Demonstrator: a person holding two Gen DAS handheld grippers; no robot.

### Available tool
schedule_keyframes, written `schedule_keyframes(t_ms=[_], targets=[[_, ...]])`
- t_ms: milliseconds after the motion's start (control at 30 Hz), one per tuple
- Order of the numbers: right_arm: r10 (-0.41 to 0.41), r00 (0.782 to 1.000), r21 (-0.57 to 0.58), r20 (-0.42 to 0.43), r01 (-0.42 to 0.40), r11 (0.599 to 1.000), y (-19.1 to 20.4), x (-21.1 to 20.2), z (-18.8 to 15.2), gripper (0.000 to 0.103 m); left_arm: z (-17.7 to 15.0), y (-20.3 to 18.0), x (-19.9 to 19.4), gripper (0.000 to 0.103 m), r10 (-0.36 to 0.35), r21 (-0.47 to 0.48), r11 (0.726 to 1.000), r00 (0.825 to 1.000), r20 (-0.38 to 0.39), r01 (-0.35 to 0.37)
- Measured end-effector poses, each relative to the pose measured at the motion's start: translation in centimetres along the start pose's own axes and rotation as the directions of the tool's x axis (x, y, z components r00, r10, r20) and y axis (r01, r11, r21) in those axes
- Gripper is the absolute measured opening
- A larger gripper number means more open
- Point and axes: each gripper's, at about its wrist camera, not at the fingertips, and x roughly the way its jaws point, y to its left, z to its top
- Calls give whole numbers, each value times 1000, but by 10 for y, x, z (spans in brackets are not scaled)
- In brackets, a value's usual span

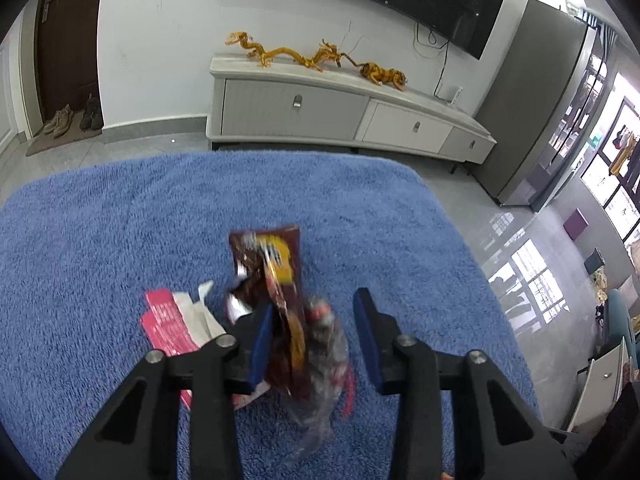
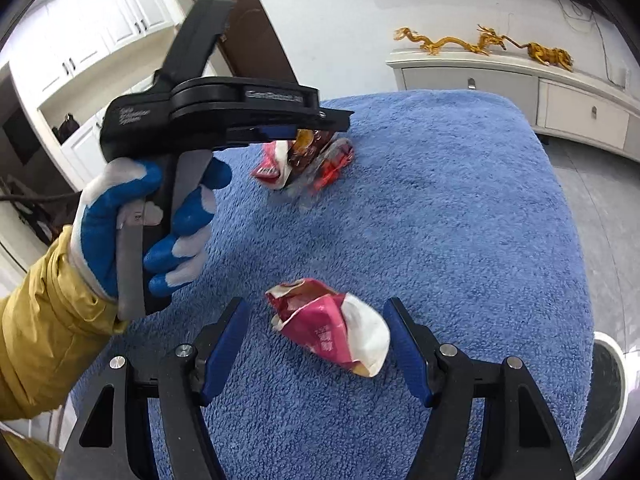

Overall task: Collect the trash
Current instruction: 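Grasp the brown chip bag with the left tool while the right tool grasps a pink wrapper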

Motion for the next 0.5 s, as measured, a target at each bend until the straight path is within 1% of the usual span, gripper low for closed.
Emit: schedule_keyframes(t_ms=[33, 67, 100, 167, 200, 333, 500], targets=[[-6, 1000, -8, -6, 6, 1000, 2, 2, 0, 61, -2, 0, 0, 29, 0, 0, 1000, 1000, -3, 0], [-10, 1000, -21, -18, 10, 1000, 5, 3, -2, 52, -4, 0, 0, 27, 1, 3, 1000, 1000, -5, -1], [-9, 1000, -30, -26, 8, 1000, 8, 4, -5, 49, -5, 0, -1, 23, 1, 6, 1000, 1000, -6, -1], [-13, 1000, -40, -22, 12, 999, 12, 4, -8, 47, -9, 1, -4, 16, -3, 4, 1000, 1000, -6, 3], [-14, 1000, -42, -19, 14, 999, 13, 3, -8, 46, -10, 2, -6, 10, -6, 3, 1000, 1000, -5, 6], [-13, 1000, -33, 1, 13, 999, 14, -2, -10, 44, -14, 0, -18, 9, -23, 10, 1000, 1000, 12, 23], [-2, 1000, -5, 12, 2, 1000, 15, -12, -17, 43, -16, -7, -44, 8, -41, 32, 999, 998, 46, 40]])
